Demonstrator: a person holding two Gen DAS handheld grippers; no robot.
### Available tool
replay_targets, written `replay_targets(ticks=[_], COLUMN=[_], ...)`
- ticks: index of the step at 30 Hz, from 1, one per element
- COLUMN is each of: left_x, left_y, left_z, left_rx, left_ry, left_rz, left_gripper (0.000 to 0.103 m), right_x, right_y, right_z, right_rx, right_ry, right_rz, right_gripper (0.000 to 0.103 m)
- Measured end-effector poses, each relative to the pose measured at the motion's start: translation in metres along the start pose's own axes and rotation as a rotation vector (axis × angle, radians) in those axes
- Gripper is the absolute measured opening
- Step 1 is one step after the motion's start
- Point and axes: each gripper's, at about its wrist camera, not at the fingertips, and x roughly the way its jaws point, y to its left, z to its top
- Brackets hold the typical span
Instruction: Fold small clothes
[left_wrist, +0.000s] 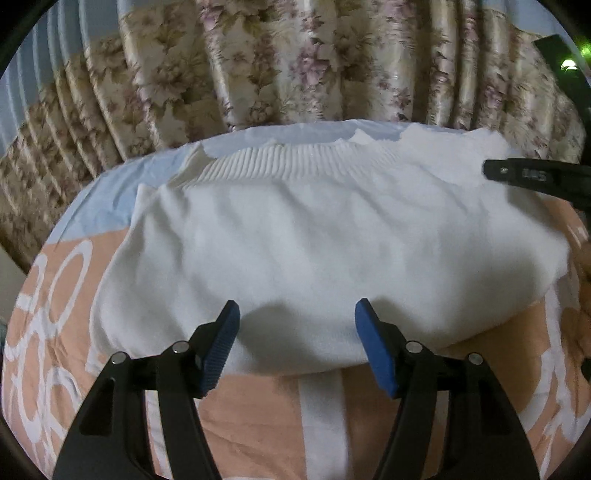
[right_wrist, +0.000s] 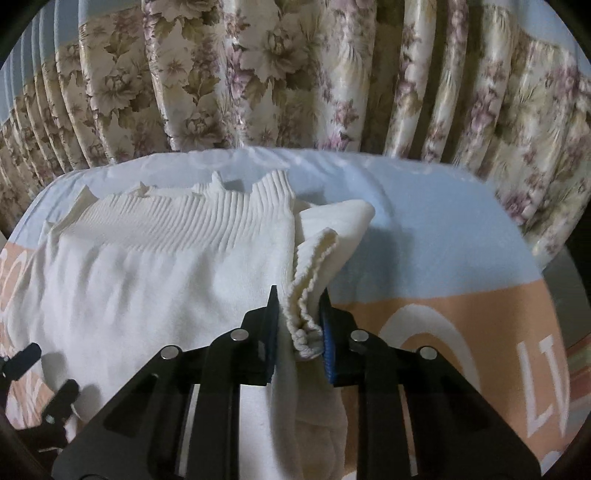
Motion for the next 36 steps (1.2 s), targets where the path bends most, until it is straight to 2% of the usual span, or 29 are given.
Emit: replay_targets(ticks=[3,6,9,17,23,28,36], left_x=[0.0,0.01,0.019,0.01,-0.017,-0.016,-0.012], left_y=[0.005,-0.001,-0.001,0.012,0.055,0.103,0.18], left_z=[0.003,0.002,-0.002,-0.001,0.022,0.037,0.033], left_rx=[-0.036,-0.011,-0.017,-0.054,-0.108,-0.162,-0.191], left_ry=[-0.018,0.002,0.024,0.02,-0.066,-0.079,-0.092], left_rz=[0.007,0.006,0.018,-0.029,-0.024,0.007,0.08], left_gripper=[0.066,0.067,0.074,0.074,0.074,0.074,0.074], right_x=[-0.011,-0.017,-0.02,-0.04,-0.054,-0.052,-0.032], right_y=[0.005,0.007,0.01,0.027,0.061,0.094,0.156], right_z=[0.005,0.007,0.009,0.027,0.047,0.058,0.071], right_rx=[-0.014,-0.022,-0.022,-0.02,-0.049,-0.037,-0.05], right_ry=[-0.02,-0.023,-0.018,-0.037,-0.041,-0.027,0.011], right_rz=[-0.006,-0.005,-0.005,0.025,0.051,0.091,0.132], right_gripper=[0.02,0.02,0.02,0.02,0.02,0.02,0.02])
